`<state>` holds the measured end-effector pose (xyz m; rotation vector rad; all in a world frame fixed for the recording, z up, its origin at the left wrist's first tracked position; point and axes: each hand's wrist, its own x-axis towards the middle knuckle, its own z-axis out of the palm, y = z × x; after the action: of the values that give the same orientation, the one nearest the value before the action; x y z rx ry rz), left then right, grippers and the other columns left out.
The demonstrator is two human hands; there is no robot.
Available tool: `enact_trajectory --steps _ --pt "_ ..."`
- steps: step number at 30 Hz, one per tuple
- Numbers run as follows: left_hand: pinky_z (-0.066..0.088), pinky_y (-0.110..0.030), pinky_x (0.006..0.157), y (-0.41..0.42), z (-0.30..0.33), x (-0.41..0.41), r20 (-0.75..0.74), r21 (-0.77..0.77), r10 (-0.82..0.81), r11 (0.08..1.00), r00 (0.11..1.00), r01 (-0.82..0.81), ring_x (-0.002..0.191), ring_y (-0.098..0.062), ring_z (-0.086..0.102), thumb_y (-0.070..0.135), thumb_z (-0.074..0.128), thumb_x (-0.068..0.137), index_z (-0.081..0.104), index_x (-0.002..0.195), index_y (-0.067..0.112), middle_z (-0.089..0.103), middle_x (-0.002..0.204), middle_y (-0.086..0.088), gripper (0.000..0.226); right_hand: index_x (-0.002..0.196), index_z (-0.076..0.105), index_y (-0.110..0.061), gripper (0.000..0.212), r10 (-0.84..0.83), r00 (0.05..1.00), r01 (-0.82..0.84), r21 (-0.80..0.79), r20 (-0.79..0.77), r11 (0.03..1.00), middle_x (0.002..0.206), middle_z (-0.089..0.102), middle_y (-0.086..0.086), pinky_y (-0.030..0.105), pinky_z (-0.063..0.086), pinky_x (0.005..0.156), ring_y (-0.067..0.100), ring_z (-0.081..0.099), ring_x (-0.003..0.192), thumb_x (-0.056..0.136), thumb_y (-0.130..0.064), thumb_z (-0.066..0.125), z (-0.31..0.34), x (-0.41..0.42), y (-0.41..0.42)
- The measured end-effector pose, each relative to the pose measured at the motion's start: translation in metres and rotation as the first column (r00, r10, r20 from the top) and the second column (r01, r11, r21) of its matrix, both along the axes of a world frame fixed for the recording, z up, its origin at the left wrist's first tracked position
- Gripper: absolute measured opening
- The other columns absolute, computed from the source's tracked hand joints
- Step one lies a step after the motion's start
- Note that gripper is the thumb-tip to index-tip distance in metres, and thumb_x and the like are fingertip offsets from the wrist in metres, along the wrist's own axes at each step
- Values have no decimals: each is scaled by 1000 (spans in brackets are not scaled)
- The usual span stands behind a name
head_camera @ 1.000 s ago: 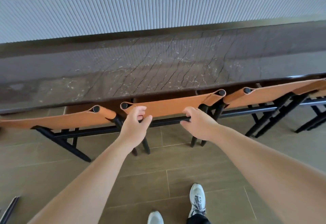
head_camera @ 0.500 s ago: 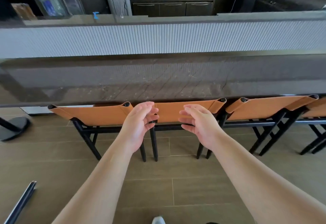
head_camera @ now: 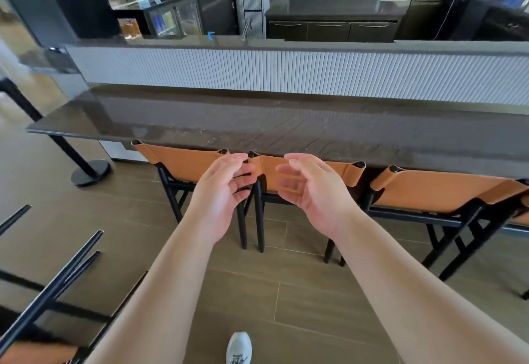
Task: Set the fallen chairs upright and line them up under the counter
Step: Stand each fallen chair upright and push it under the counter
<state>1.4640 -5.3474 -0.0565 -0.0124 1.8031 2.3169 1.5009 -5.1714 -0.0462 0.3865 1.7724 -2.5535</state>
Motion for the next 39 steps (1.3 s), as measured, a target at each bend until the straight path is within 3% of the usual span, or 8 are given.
enact_trajectory --steps 13,20,27,30,33,39 --pt "47 -33 79 -58 32 119 -25 5 223 975 975 -223 93 -17 70 30 60 93 71 109 24 74 105 -1 20 108 67 -24 17 252 967 -250 71 -27 966 111 68 5 41 58 87 21 69 98 99 -23 53 22 77 -62" --pt "47 -34 80 -125 41 179 -34 22 339 941 940 -338 90 -16 69 24 56 98 70 106 21 73 100 -2 17 107 67 -21 17 356 934 -354 57 -31 934 101 68 3 37 58 81 16 68 83 99 -19 52 29 114 -135" --pt "47 -34 80 -243 33 270 -13 43 462 886 887 -461 85 -17 68 22 55 98 71 104 21 73 99 -4 17 103 69 -21 19 486 874 -484 54 -9 873 91 71 1 33 55 70 17 70 81 95 -18 52 23 175 -265" --pt "46 -36 82 -306 25 320 -11 55 522 852 853 -521 87 -17 69 24 56 97 73 99 24 73 98 -3 17 104 69 -20 20 542 840 -541 56 -7 839 89 72 0 34 55 71 17 71 81 93 -19 52 21 215 -332" --pt "46 -34 78 -376 18 377 18 99 599 796 801 -597 84 -17 68 22 56 96 73 100 22 73 97 -4 17 106 69 -20 19 610 792 -610 70 17 790 96 72 3 34 57 73 18 71 85 94 -21 53 20 263 -404" --pt "47 -31 71 -490 7 481 82 160 749 642 658 -750 78 -19 65 16 54 97 67 102 14 71 87 -7 14 109 65 -13 18 714 699 -715 64 40 696 89 69 4 33 57 73 14 68 71 97 -14 53 15 349 -530"
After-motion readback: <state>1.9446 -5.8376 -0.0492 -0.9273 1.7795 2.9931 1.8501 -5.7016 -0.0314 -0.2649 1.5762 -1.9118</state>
